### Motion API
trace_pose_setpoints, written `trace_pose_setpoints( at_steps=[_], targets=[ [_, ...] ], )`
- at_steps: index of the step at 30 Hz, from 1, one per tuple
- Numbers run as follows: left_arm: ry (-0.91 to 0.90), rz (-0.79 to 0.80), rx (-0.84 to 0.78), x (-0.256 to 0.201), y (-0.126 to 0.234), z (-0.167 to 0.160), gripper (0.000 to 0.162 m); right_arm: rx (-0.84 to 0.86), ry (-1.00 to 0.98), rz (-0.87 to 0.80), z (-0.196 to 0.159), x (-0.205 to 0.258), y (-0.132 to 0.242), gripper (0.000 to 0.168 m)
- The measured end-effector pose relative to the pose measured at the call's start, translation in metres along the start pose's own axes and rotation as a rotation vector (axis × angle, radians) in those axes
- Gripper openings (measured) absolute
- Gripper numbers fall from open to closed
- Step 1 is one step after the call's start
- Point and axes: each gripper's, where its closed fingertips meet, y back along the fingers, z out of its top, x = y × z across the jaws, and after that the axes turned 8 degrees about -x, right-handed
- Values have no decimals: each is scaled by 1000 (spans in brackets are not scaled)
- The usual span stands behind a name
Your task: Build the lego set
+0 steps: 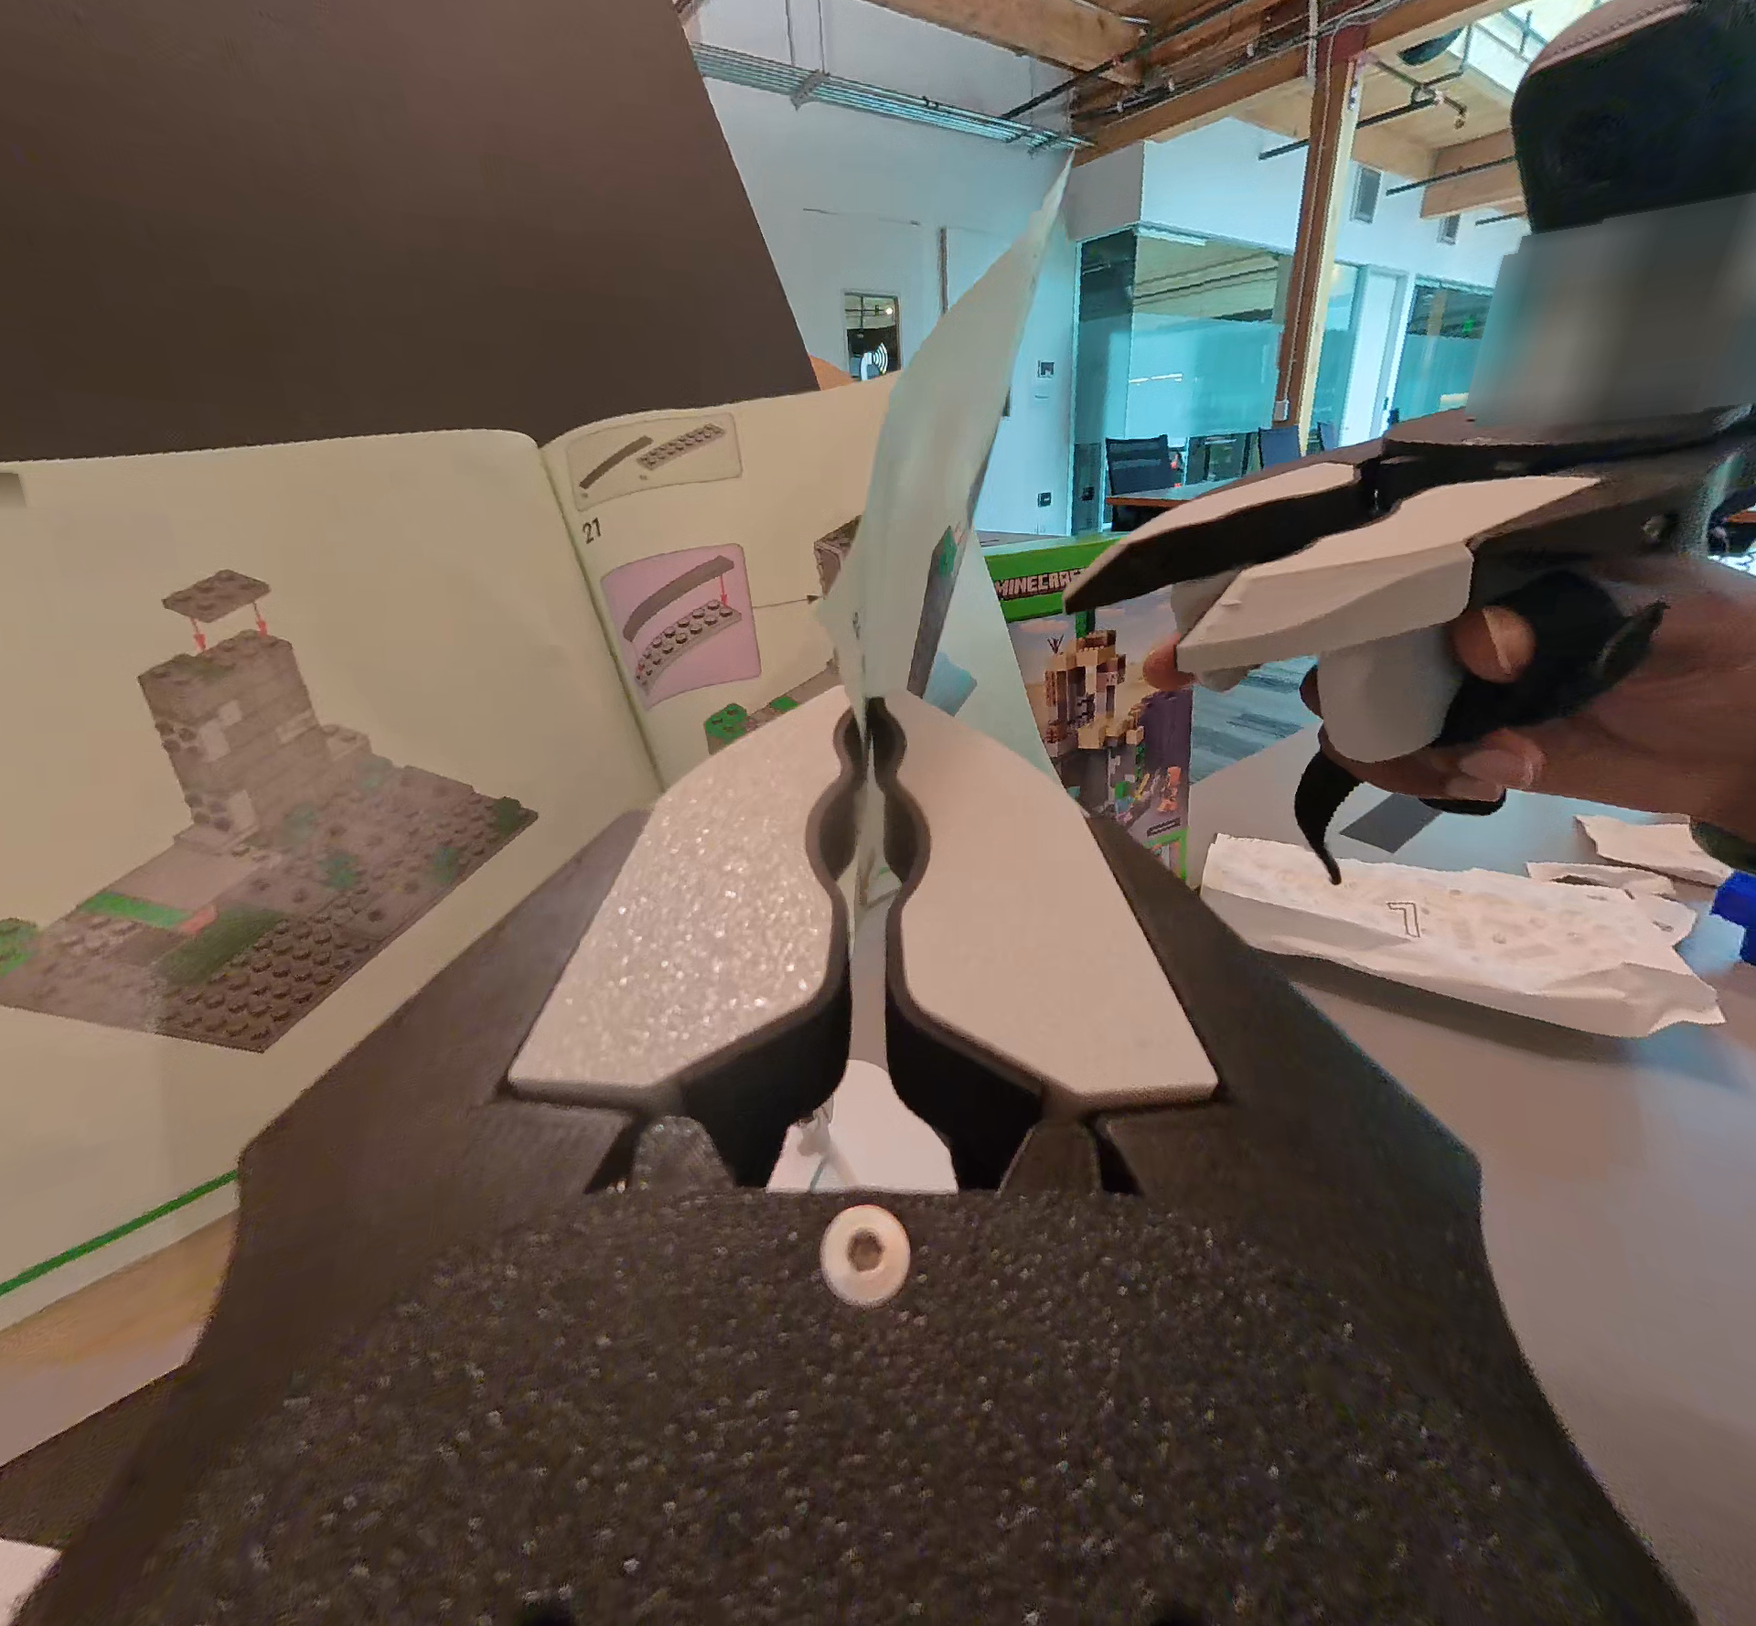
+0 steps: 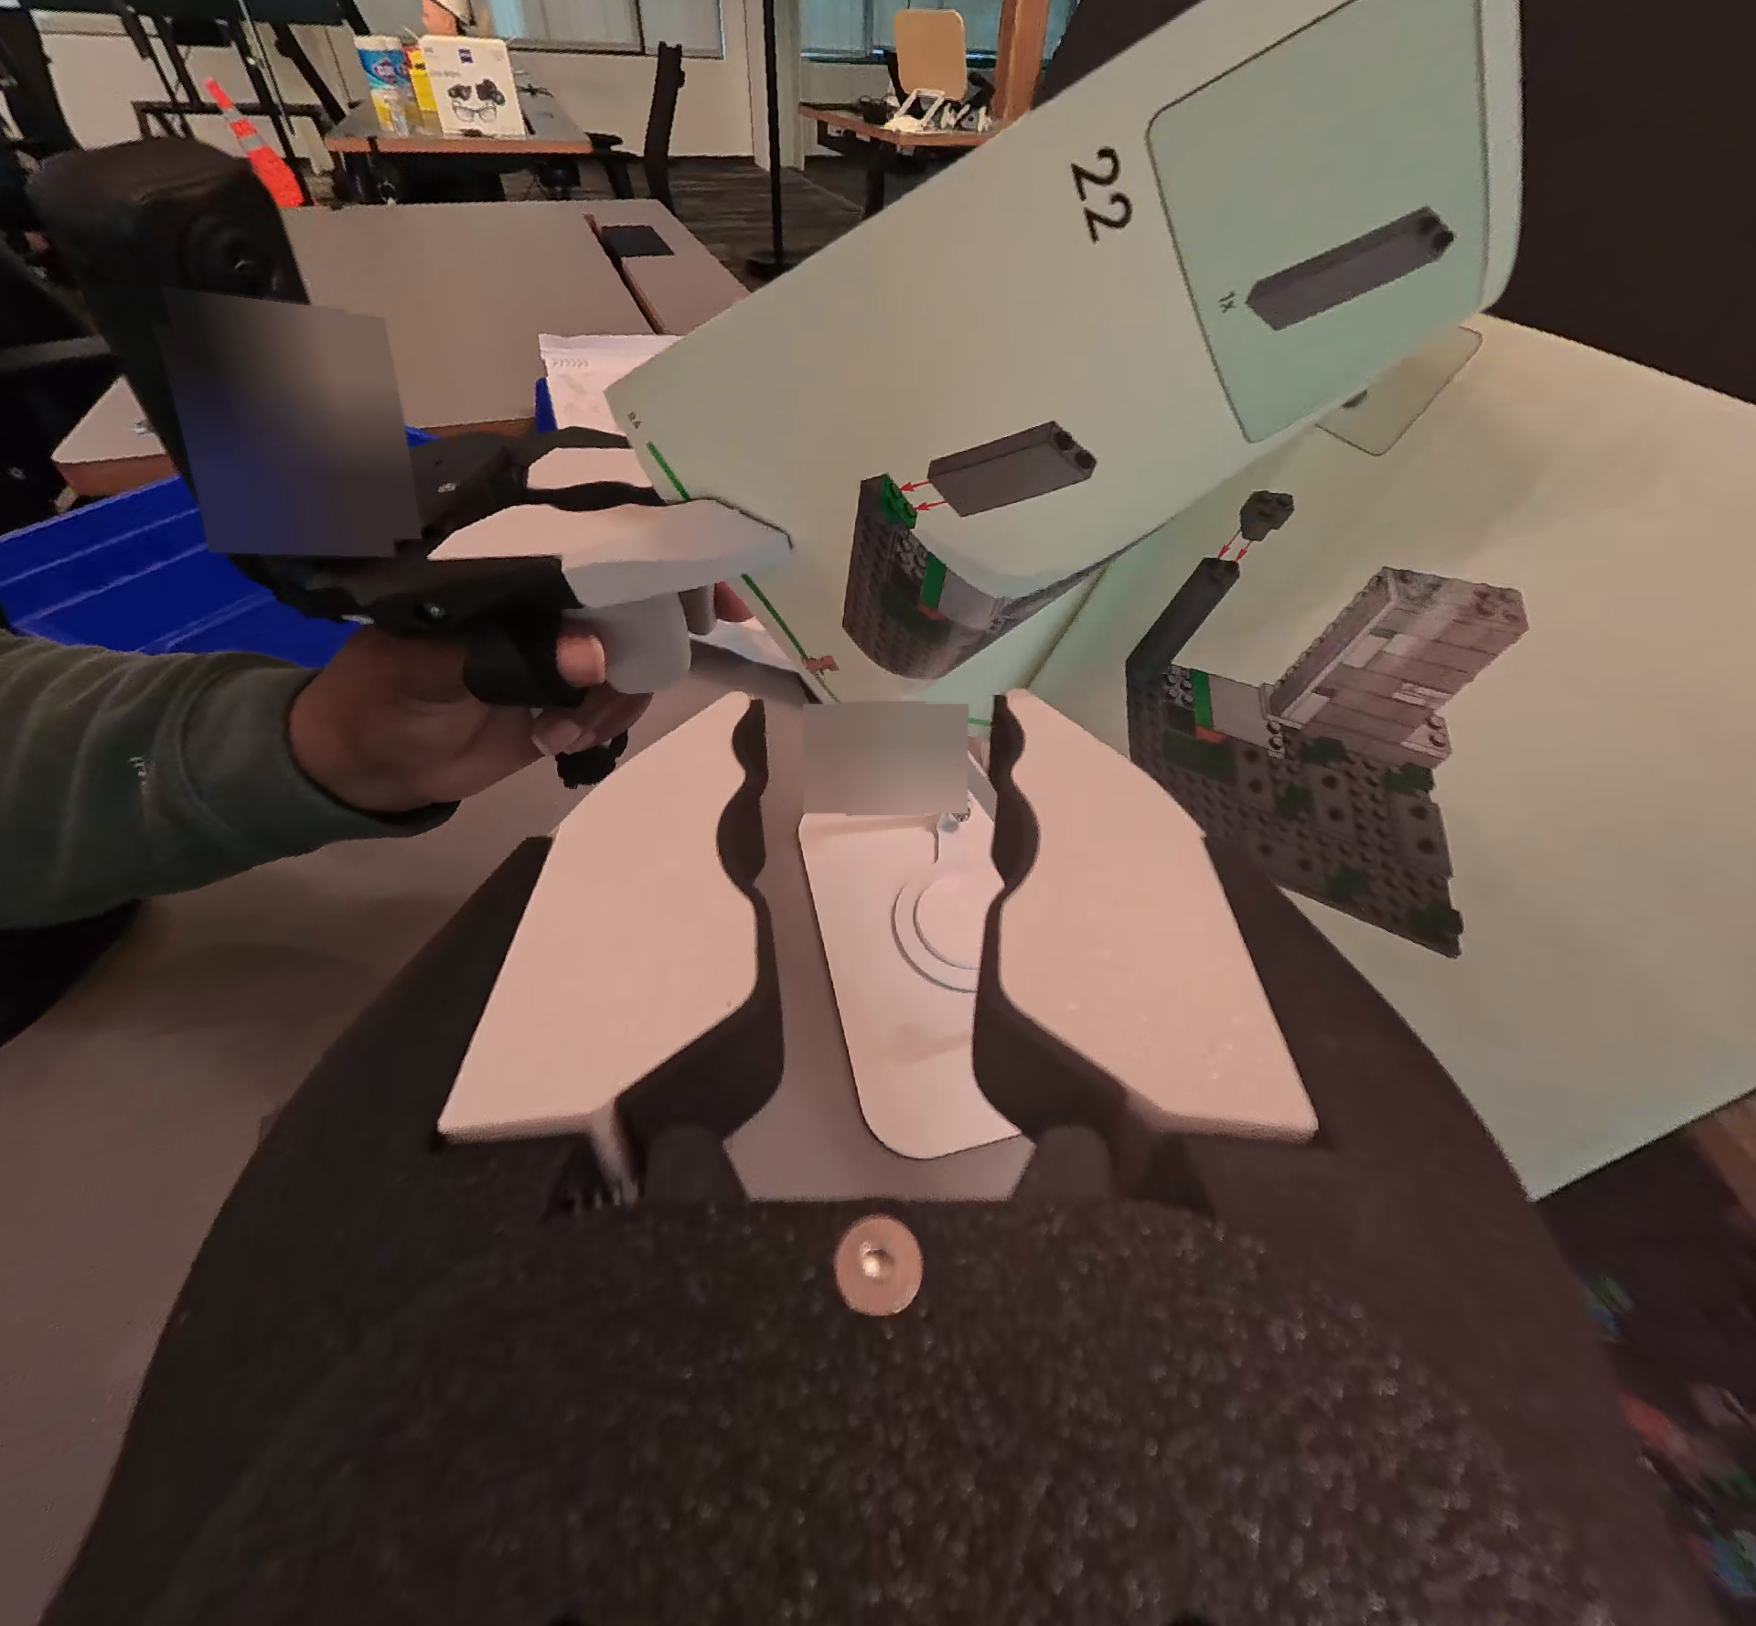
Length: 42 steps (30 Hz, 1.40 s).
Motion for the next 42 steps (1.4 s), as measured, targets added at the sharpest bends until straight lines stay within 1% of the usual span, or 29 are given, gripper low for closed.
trace_pose_setpoints(
  at_steps=[6,8,13,15,17,18,19,21,22,23,25,26,27,29,30,31,33,34,37,40,42],
  targets=[
    [11,-12,1,-7,0,-4,0,-33,-28,-54,6,-5,0,49],
    [-9,-16,11,-10,0,-7,0,-65,-75,-80,11,-8,0,58],
    [-115,-39,37,-27,-3,-18,0,-105,-240,-150,22,-9,-2,79],
    [-191,-52,53,-38,-5,-25,0,-100,-287,-172,22,-6,-4,84],
    [-257,-72,77,-49,-8,-34,0,-73,-325,-187,18,-3,-6,84],
    [-268,-88,90,-55,-10,-39,0,-47,-332,-200,13,-3,-7,80],
    [-277,-94,103,-58,-11,-43,0,-21,-332,-216,9,-4,-7,71],
    [-289,-99,119,-61,-13,-48,1,-9,-320,-230,5,-9,-4,24],
    [-276,-112,123,-62,-12,-49,5,-13,-311,-233,5,-13,-2,4],
    [-252,-134,131,-64,-10,-50,10,-14,-311,-241,4,-18,1,0],
    [-227,-153,125,-61,-2,-47,19,-19,-313,-257,3,-27,5,0],
    [-236,-149,119,-56,3,-43,21,-17,-309,-265,1,-30,7,0],
    [-253,-135,117,-47,9,-39,21,-16,-306,-272,0,-34,9,0],
    [-289,-83,131,-19,16,-31,14,-19,-300,-281,-2,-38,11,0],
    [-301,-63,184,-1,17,-33,11,-20,-293,-287,-2,-39,12,0],
    [-305,-58,275,17,18,-41,13,-20,-286,-290,-2,-40,13,0],
    [-309,-67,479,49,19,-64,22,-14,-287,-283,-2,-40,12,0],
    [-331,-68,543,61,18,-72,25,-13,-285,-280,-1,-39,11,0],
    [-482,-82,634,80,14,-83,23,-7,-260,-275,0,-35,8,0],
    [-601,-101,746,86,13,-102,20,-9,-251,-263,1,-30,6,0],
    [-661,-86,736,89,8,-106,12,-10,-253,-252,3,-28,5,0]
  ],
)
